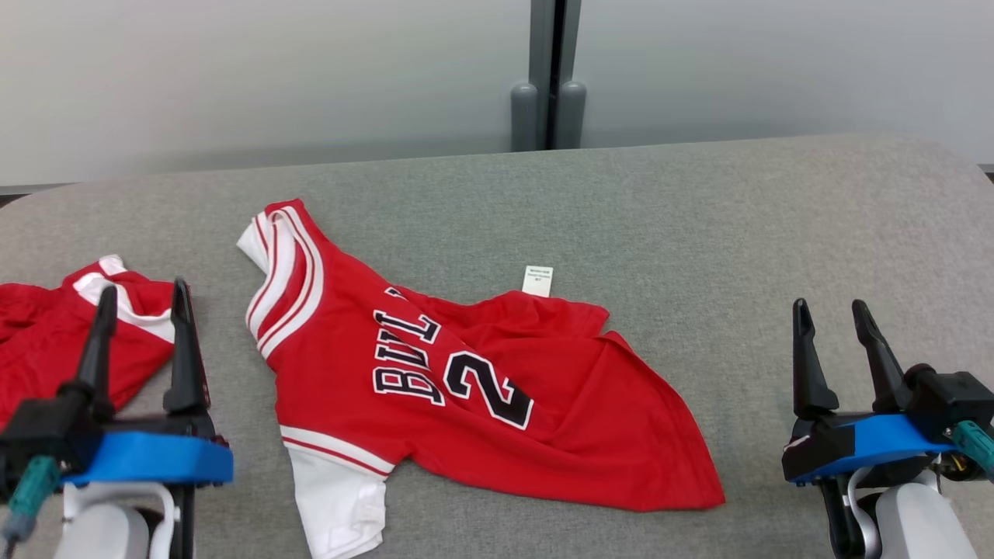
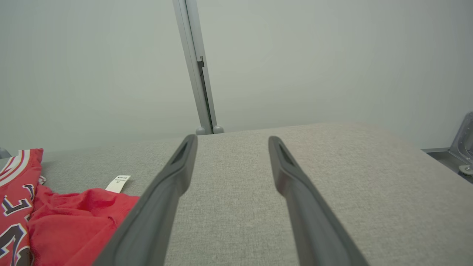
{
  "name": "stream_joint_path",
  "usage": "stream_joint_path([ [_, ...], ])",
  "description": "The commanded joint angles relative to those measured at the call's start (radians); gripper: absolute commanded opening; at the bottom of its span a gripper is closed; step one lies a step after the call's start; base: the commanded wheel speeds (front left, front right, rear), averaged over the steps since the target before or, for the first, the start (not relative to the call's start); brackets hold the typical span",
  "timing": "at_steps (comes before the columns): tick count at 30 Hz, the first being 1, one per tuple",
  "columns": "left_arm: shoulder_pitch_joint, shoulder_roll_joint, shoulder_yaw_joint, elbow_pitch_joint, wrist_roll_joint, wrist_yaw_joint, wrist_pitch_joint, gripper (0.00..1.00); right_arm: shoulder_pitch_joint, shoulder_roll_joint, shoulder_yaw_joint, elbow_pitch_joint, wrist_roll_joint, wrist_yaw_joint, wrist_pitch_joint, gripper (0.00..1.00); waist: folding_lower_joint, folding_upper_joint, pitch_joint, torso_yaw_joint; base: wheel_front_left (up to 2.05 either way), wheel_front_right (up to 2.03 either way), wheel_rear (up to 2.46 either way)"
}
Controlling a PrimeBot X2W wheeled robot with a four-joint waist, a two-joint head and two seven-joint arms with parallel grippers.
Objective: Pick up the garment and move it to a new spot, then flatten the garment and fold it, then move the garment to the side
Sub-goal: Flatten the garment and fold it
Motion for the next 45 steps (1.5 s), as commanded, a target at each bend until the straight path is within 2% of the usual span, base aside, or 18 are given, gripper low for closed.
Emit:
stream_joint_path([
  [1, 0.038, -0.027, 0.027, -0.019, 0.019, -0.009, -0.002, 1.0, 0.011, -0.002, -0.002, 0.003, -0.005, 0.0, -0.004, 1.0, 0.0, 0.0, -0.006, 0.008, 0.0, 0.0, 0.0],
  [8, 0.141, -0.124, 0.112, -0.049, 0.095, -0.056, -0.002, 1.0, 0.026, -0.002, 0.003, 0.023, -0.014, 0.0, -0.004, 1.0, 0.0, 0.0, -0.032, 0.043, 0.0, 0.0, 0.0],
  [15, 0.166, -0.166, 0.155, -0.037, 0.14, -0.092, -0.002, 1.0, 0.021, -0.002, 0.029, 0.054, -0.022, 0.0, -0.004, 1.0, 0.0, 0.0, -0.052, 0.059, 0.0, 0.0, 0.0],
  [20, 0.167, -0.188, 0.182, -0.035, 0.167, -0.11, -0.002, 1.0, 0.0, -0.007, 0.089, 0.115, -0.025, 0.0, 0.0, 1.0, 0.0, 0.0, -0.062, 0.062, 0.0, 0.0, 0.0],
  [29, 0.157, -0.218, 0.205, -0.027, 0.192, -0.133, -0.002, 1.0, 0.026, -0.023, 0.227, 0.266, 0.014, 0.0, 0.073, 1.0, 0.0, 0.0, -0.059, 0.063, 0.0, 0.0, 0.0],
  [37, 0.141, -0.226, 0.211, -0.031, 0.205, -0.14, -0.002, 1.0, 0.021, -0.035, 0.257, 0.386, 0.066, 0.0, 0.076, 1.0, 0.0, 0.0, -0.044, 0.066, 0.0, 0.0, 0.0],
  [42, 0.134, -0.227, 0.215, -0.031, 0.207, -0.144, -0.002, 1.0, 0.025, -0.028, 0.314, 0.437, 0.109, 0.0, 0.093, 1.0, 0.0, 0.0, -0.038, 0.067, 0.0, 0.0, 0.0],
  [43, 0.134, -0.227, 0.215, -0.031, 0.208, -0.143, -0.002, 1.0, 0.025, -0.026, 0.326, 0.442, 0.118, 0.0, 0.092, 0.65, 0.0, 0.0, -0.037, 0.067, 0.0, 0.0, 0.0],
  [44, 0.132, -0.228, 0.215, -0.03, 0.208, -0.144, -0.002, 1.0, 0.023, -0.025, 0.336, 0.446, 0.125, 0.001, 0.091, 0.2, 0.0, 0.0, -0.035, 0.066, 0.0, 0.0, 0.0],
  [45, 0.131, -0.228, 0.215, -0.03, 0.208, -0.144, -0.002, 1.0, 0.021, -0.024, 0.348, 0.449, 0.133, 0.001, 0.092, 0.0, 0.0, 0.0, -0.034, 0.065, 0.0, 0.0, 0.0],
])
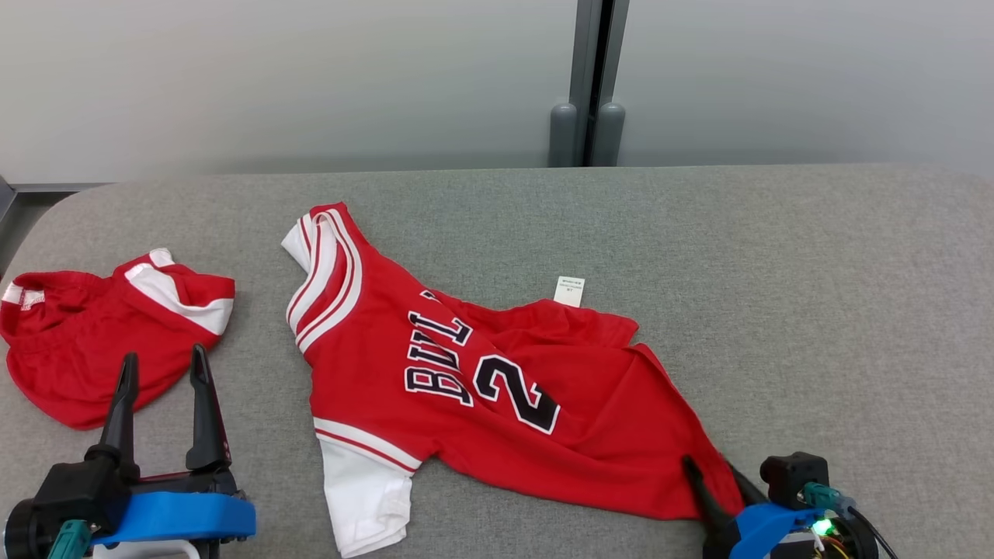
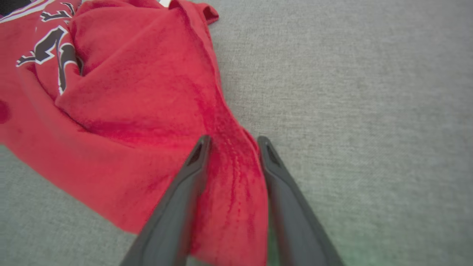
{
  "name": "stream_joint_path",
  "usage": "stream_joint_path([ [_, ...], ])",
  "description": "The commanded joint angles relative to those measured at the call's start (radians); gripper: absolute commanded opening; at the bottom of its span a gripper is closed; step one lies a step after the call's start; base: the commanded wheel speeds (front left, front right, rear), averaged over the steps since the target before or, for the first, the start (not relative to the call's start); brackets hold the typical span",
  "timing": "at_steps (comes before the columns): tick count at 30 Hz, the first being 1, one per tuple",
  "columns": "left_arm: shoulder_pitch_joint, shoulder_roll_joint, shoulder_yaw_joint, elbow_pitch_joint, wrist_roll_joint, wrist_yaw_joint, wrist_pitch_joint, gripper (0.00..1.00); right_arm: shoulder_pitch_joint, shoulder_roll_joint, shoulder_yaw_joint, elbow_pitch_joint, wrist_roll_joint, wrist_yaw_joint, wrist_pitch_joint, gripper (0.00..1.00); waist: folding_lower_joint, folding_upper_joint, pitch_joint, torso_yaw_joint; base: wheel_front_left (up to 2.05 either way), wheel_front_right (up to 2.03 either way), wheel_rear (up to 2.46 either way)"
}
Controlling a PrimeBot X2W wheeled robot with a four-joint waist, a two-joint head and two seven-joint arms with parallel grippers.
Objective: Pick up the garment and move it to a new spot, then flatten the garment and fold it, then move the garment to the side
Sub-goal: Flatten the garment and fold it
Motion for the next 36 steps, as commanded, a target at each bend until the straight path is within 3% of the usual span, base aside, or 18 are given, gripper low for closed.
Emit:
stream_joint_path([
  [1, -0.019, 0.001, 0.0, 0.0, 0.003, -0.007, -0.002, 1.0, 0.009, 0.006, 0.02, 0.02, 0.01, 0.003, 0.015, 0.0, 0.0, -0.0001, 0.002, -0.001, 0.0, 0.0, 0.0],
  [16, -0.022, 0.004, -0.014, 0.012, -0.007, -0.006, -0.002, 1.0, -0.094, -0.188, -0.172, 0.033, 0.037, 0.002, -0.048, 0.0, 0.0, -0.0001, 0.017, -0.022, 0.0, 0.0, 0.0],
  [21, -0.033, 0.003, -0.025, 0.015, -0.011, -0.006, -0.003, 1.0, -0.089, -0.222, -0.259, 0.053, 0.025, 0.002, -0.056, 0.0, 0.0, -0.0001, 0.025, -0.025, 0.0, 0.0, 0.0],
  [24, -0.039, 0.003, -0.03, 0.013, -0.011, -0.006, -0.002, 1.0, -0.087, -0.212, -0.283, 0.064, 0.005, 0.002, -0.056, 0.0, 0.0, -0.0001, 0.031, -0.027, 0.0, 0.0, 0.0],
  [25, -0.04, 0.003, -0.031, 0.014, -0.012, -0.006, -0.002, 1.0, -0.089, -0.206, -0.286, 0.065, -0.002, 0.002, -0.057, 0.18, 0.0, -0.0001, 0.033, -0.029, 0.0, 0.0, 0.0],
  [26, -0.04, 0.004, -0.032, 0.015, -0.013, -0.006, -0.002, 1.0, -0.093, -0.199, -0.288, 0.063, -0.007, 0.002, -0.059, 0.78, 0.0, -0.0001, 0.034, -0.03, 0.0, 0.0, 0.0],
  [27, -0.04, 0.006, -0.031, 0.018, -0.015, -0.006, -0.002, 1.0, -0.097, -0.193, -0.29, 0.061, -0.012, 0.002, -0.062, 1.0, 0.0, -0.0001, 0.035, -0.032, 0.0, 0.0, 0.0],
  [36, -0.039, 0.018, -0.038, 0.026, -0.016, -0.006, -0.003, 1.0, -0.113, -0.136, -0.332, -0.085, -0.094, 0.002, -0.08, 1.0, 0.0, -0.0001, 0.021, -0.044, 0.0, 0.0, 0.0],
])
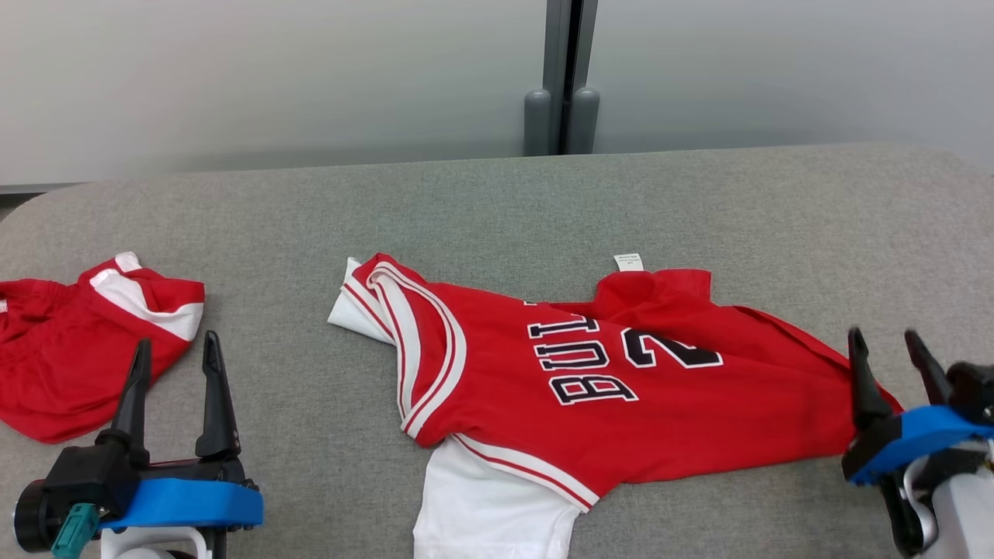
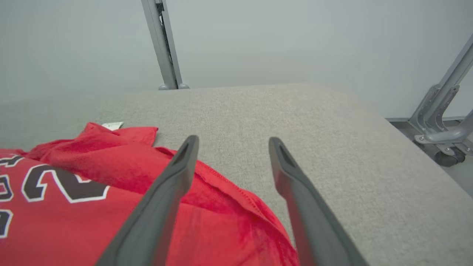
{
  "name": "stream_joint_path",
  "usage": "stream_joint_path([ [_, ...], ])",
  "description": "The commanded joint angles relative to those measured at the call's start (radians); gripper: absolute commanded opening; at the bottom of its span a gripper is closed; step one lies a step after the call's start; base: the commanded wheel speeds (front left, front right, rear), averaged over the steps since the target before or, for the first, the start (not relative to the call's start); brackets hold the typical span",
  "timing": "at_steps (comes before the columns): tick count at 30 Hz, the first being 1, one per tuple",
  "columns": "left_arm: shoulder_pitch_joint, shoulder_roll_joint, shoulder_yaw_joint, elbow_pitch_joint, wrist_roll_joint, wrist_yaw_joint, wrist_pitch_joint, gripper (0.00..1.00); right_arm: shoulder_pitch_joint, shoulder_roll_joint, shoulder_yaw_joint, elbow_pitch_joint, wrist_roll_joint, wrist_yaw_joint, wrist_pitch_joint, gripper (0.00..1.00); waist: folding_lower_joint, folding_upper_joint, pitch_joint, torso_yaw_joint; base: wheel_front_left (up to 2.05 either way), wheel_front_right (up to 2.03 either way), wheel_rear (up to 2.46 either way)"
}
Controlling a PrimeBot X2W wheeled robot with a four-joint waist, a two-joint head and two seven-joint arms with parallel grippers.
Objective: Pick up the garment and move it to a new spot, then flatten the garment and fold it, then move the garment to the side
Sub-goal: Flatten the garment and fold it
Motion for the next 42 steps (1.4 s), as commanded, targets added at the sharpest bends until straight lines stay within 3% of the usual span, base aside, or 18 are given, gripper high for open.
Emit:
stream_joint_path([
  [1, -0.005, 0.004, -0.003, 0.001, 0.0, -0.002, -0.002, 1.0, -0.005, 0.019, -0.011, -0.068, -0.019, 0.0, -0.005, 1.0, 0.0, -0.0001, -0.004, -0.002, 0.0, 0.0, 0.0],
  [8, 0.005, 0.002, -0.009, 0.0, 0.004, -0.002, -0.002, 1.0, 0.066, 0.121, -0.006, -0.36, -0.083, 0.0, -0.005, 1.0, 0.0, -0.0001, -0.014, -0.005, 0.0, 0.0, 0.0],
  [15, 0.008, 0.004, -0.02, 0.001, 0.003, -0.002, -0.002, 1.0, 0.141, 0.171, 0.02, -0.508, -0.102, 0.0, -0.005, 1.0, 0.0, -0.0001, -0.02, 0.002, 0.0, 0.0, 0.0],
  [24, -0.015, 0.011, -0.088, 0.009, 0.005, -0.002, -0.002, 1.0, 0.166, 0.176, 0.028, -0.509, -0.095, 0.0, -0.005, 1.0, 0.0, -0.0001, -0.021, 0.003, 0.0, 0.0, 0.0],
  [31, -0.089, 0.041, -0.261, 0.08, -0.034, -0.002, -0.003, 1.0, 0.158, 0.176, 0.043, -0.5, -0.082, 0.0, -0.005, 1.0, 0.0, -0.0001, -0.008, -0.003, 0.0, 0.0, 0.0],
  [42, -0.246, 0.105, -0.527, 0.371, -0.18, -0.002, 0.057, 1.0, 0.126, 0.176, 0.049, -0.481, -0.06, 0.0, -0.005, 1.0, 0.0, -0.0001, 0.04, -0.045, 0.0, 0.0, 0.0],
])
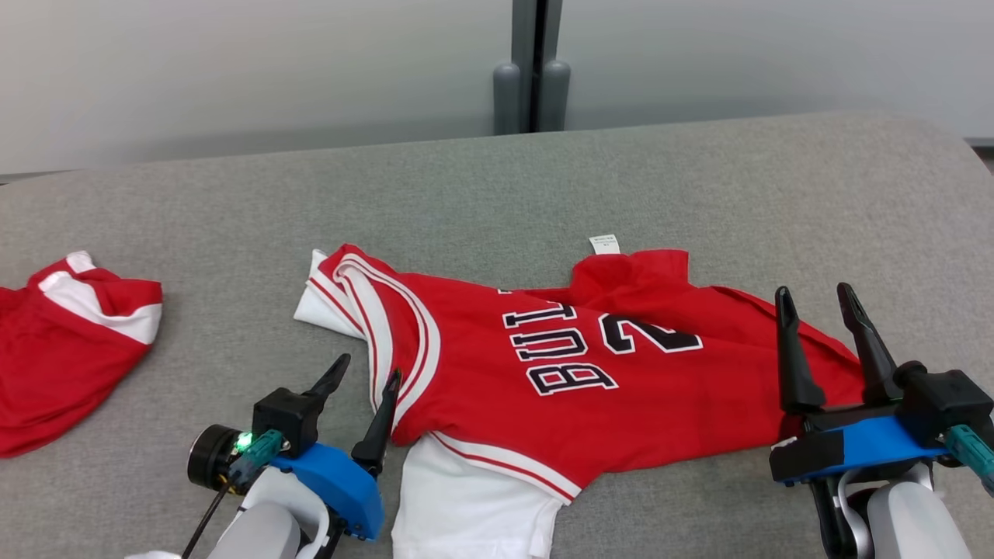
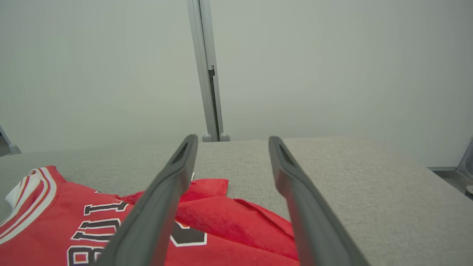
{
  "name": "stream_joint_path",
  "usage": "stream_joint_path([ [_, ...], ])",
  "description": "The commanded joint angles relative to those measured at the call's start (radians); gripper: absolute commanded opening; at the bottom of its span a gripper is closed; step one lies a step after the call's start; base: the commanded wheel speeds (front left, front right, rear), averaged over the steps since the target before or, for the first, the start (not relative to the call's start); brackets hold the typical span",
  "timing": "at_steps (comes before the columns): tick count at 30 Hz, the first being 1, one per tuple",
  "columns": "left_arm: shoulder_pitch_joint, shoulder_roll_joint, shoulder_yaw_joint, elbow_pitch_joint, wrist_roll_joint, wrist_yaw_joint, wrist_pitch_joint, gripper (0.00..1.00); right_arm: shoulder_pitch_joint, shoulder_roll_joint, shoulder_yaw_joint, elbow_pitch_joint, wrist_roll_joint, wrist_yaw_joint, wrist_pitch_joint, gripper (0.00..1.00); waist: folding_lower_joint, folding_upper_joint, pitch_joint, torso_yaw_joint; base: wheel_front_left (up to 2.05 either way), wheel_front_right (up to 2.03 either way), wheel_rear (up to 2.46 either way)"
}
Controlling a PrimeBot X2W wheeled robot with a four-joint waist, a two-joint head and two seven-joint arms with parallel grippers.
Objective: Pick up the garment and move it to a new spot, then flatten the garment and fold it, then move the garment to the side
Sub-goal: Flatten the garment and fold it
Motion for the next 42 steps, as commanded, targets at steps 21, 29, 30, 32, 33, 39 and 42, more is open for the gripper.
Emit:
stream_joint_path([
  [21, -0.151, 0.022, -0.302, 0.249, -0.257, -0.002, 0.07, 0.0, -0.031, -0.001, -0.005, 0.018, 0.024, 0.0, -0.004, 1.0, 0.0, 0.0, 0.04, -0.048, 0.0, 0.0, 0.0],
  [29, -0.262, 0.095, -0.266, 0.273, -0.289, -0.001, -0.032, 0.0, -0.031, -0.001, -0.024, 0.009, 0.011, 0.0, -0.004, 1.0, 0.0, 0.0, 0.045, -0.023, 0.0, 0.0, 0.0],
  [30, -0.276, 0.108, -0.253, 0.275, -0.286, 0.0, -0.039, 0.0, -0.031, -0.001, -0.025, 0.008, 0.01, 0.0, -0.004, 1.0, 0.0, 0.0, 0.047, -0.021, 0.0, 0.0, 0.0],
  [32, -0.301, 0.134, -0.23, 0.28, -0.288, 0.004, -0.048, 0.0, -0.034, -0.001, -0.027, 0.008, 0.009, 0.0, -0.004, 1.0, 0.0, 0.0, 0.051, -0.018, 0.0, 0.0, 0.0],
  [33, -0.313, 0.147, -0.219, 0.283, -0.286, 0.007, -0.052, 0.0, -0.036, -0.001, -0.026, 0.009, 0.009, 0.0, -0.004, 1.0, 0.0, 0.0, 0.054, -0.018, 0.0, 0.0, 0.0],
  [39, -0.357, 0.203, -0.176, 0.295, -0.287, 0.015, -0.058, 0.0, -0.045, -0.001, -0.021, 0.019, 0.013, 0.0, -0.004, 1.0, 0.0, 0.0, 0.07, -0.033, 0.0, 0.0, 0.0],
  [42, -0.352, 0.211, -0.169, 0.308, -0.288, 0.015, -0.06, 0.0, -0.044, -0.001, -0.022, 0.024, 0.017, 0.0, -0.004, 1.0, 0.0, 0.0, 0.073, -0.044, 0.0, 0.0, 0.0],
])
